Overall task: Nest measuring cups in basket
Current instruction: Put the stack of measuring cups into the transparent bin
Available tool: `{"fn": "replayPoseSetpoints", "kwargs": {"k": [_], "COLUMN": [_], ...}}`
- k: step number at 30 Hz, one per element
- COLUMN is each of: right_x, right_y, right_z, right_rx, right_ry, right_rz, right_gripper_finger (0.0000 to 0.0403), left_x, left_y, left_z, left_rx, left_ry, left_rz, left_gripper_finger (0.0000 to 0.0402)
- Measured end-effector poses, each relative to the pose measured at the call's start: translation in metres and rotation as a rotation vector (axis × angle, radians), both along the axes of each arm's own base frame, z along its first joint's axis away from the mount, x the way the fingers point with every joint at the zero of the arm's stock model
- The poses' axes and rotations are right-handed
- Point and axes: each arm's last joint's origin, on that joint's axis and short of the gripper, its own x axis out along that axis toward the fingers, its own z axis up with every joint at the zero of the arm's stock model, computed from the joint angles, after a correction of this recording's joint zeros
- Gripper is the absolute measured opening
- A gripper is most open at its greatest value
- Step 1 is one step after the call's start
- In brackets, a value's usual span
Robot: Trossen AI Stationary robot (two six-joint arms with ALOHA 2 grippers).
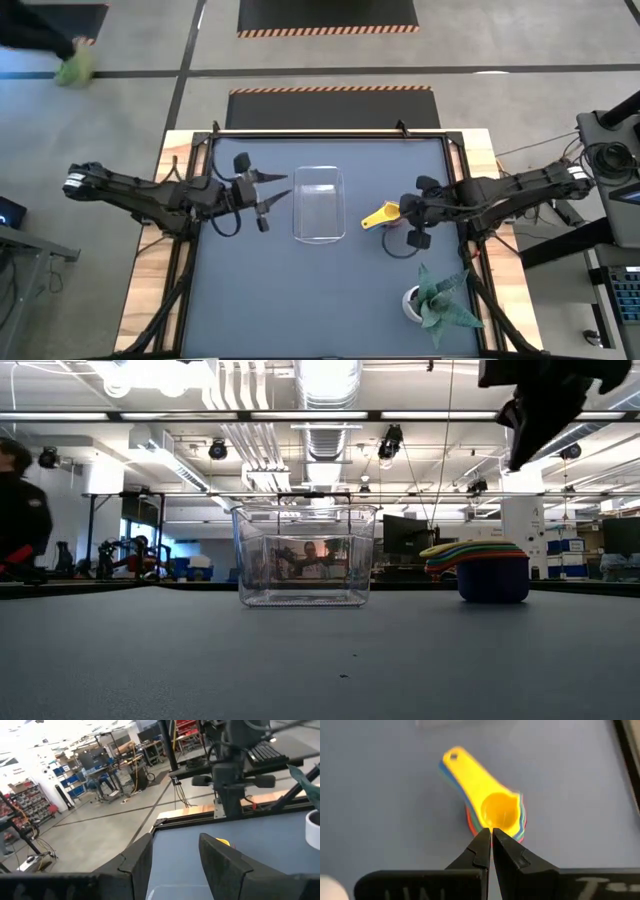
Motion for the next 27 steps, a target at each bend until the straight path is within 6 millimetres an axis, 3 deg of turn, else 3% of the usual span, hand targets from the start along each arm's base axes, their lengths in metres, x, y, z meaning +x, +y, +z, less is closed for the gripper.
{"fn": "replayPoseSetpoints", "kwargs": {"k": [9, 18, 22, 27], "right_x": [0.013, 0.024, 0.026, 0.030], "right_y": [0.015, 0.015, 0.015, 0.016], "right_z": [-0.020, -0.032, -0.035, -0.036], "right_rx": [-0.010, -0.076, -0.089, -0.091], "right_ry": [0.120, 0.162, 0.177, 0.152], "right_rz": [0.064, 0.016, 0.025, 0.020], "right_gripper_finger": [0.0009, 0.0012, 0.0033, 0.0088], "left_x": [-0.031, -0.049, -0.050, -0.049], "left_y": [0.008, 0.011, 0.012, 0.011], "left_z": [-0.005, -0.004, -0.004, -0.004], "left_rx": [-0.043, -0.059, -0.058, -0.049], "left_ry": [-0.065, -0.115, -0.117, -0.109], "left_rz": [0.075, 0.075, 0.075, 0.075], "left_gripper_finger": [0.0144, 0.0144, 0.0144, 0.0144]}}
